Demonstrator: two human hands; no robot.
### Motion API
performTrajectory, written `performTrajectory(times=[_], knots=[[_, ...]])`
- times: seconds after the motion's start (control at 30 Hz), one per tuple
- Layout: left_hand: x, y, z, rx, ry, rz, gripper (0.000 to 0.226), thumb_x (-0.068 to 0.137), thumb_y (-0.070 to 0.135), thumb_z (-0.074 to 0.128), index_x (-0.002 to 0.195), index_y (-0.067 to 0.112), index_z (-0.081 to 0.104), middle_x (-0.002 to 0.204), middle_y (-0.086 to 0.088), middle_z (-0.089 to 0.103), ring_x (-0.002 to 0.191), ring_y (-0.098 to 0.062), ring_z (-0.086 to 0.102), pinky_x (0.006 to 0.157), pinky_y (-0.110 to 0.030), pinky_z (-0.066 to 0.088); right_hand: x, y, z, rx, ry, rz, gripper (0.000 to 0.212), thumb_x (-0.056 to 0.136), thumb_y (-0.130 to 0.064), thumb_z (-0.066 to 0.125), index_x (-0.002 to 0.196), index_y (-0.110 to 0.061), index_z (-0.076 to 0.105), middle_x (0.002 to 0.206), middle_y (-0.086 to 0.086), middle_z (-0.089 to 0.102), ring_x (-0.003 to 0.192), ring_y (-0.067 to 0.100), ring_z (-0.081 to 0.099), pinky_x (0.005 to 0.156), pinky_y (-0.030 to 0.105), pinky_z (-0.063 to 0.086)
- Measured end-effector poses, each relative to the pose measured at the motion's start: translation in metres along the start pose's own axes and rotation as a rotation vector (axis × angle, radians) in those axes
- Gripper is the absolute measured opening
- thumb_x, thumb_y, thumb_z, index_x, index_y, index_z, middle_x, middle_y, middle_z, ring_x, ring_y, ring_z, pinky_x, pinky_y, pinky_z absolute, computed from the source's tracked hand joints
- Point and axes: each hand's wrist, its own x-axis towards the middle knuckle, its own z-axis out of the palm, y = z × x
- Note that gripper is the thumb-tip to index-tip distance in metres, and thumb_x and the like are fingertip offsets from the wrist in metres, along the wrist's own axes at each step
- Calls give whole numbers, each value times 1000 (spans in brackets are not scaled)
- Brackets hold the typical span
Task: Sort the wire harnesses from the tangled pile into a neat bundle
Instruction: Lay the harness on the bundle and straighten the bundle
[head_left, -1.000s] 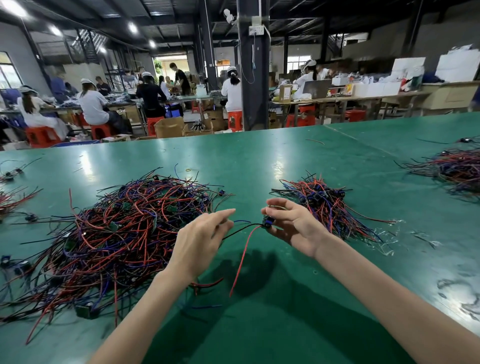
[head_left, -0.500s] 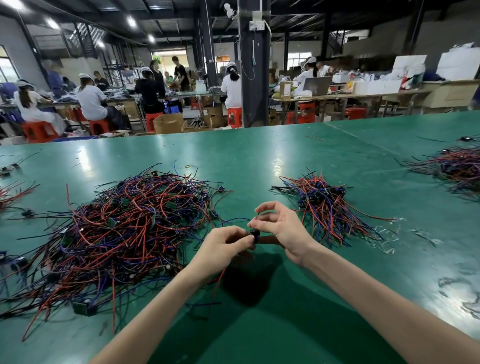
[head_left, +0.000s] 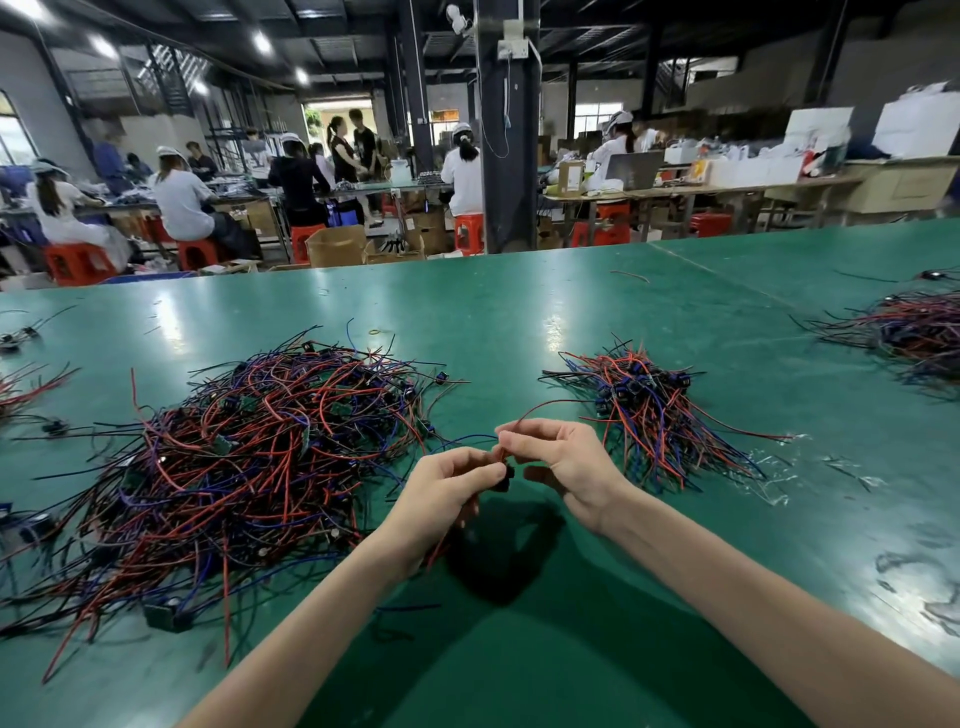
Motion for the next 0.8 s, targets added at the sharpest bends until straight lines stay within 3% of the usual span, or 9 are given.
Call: performTrajectory(times=[0.1,0.37,0.5,0.6,0.7,0.8], knots=[[0,1,0,-20,0,-13,13,88,8,62,84,15,72,64,4,68,36,-3,36,36,-15,30,1,0,-1,-1,39,5,8,83,-12,69,74,-12,70,71,2,71,70,14,62,75,30,43],[-1,2,0,36,-7,-29,18,87,9,61,80,19,74,63,2,65,34,-4,32,35,-14,26,5,0,-5,-255,120,-80,15,88,-11,61,77,-7,71,60,-10,69,56,-7,57,51,12,42],[-2,3,0,41,-36,-46,24,88,7,59,76,22,75,59,6,64,32,-2,34,34,-13,25,11,-3,-15,-304,198,-115,16,88,-10,62,76,-6,72,60,-10,69,54,-10,55,47,11,41],[-3,4,0,48,-47,-45,26,88,7,58,75,21,76,59,7,63,33,-1,36,35,-13,24,14,-6,-21,-380,239,-140,23,86,-13,63,65,-16,72,67,-1,72,59,-1,55,52,19,43],[-4,7,1,53,-49,-42,24,88,5,57,78,16,75,56,7,62,34,-1,36,35,-14,25,17,-6,-26,-440,255,-160,26,85,-15,62,60,-17,71,71,8,73,64,14,51,57,30,43],[-6,8,-1,74,-58,-47,22,89,6,56,80,15,75,58,7,61,35,-2,33,37,-15,24,20,-11,-33,-445,312,-172,27,84,-14,61,59,-16,71,70,11,72,65,18,49,59,34,41]])
